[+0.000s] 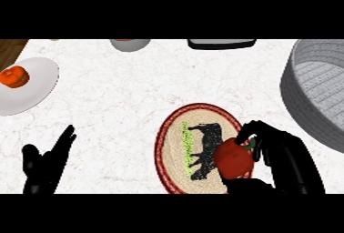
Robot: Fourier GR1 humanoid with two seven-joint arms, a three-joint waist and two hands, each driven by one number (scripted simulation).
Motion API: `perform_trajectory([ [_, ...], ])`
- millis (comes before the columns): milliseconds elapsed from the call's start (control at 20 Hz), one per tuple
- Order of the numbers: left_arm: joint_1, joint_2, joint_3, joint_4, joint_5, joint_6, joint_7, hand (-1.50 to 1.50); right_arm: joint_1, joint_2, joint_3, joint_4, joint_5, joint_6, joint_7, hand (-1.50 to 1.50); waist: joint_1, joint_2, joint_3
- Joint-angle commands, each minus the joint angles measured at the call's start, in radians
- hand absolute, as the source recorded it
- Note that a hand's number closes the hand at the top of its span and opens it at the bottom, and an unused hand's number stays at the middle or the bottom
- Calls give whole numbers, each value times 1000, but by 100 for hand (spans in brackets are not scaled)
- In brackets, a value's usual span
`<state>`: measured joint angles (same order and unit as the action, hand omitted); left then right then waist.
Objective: Pick the bell pepper from the placemat and place it in the basket
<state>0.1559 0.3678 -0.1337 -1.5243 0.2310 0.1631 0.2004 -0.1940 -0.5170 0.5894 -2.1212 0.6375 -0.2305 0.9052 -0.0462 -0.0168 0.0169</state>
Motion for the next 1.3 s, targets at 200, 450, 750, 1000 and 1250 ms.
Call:
perform_trajectory([
  [200, 36, 3, -11, 51, 10, -34, 50, 0, -25, -66, -367, -307, -143, 20, 156, 150, 18, 12, -17],
  [450, 19, -47, -41, 80, -42, 13, 35, 0, -110, -146, -608, -267, -255, 94, 228, 150, 19, 14, -18],
  [750, -11, -9, 3, 67, -4, -22, 92, 0, -216, -285, -872, -79, -483, 189, 182, 150, 25, 15, -17],
  [1000, -8, -39, -9, 119, -18, -48, 26, 0, -264, -352, -948, 67, -585, 246, 139, 150, 40, 18, -18],
  [1250, -16, -46, -25, 55, -33, -32, 87, 0, -224, -402, -1011, 276, -609, 324, -75, 150, 45, 19, -16],
])
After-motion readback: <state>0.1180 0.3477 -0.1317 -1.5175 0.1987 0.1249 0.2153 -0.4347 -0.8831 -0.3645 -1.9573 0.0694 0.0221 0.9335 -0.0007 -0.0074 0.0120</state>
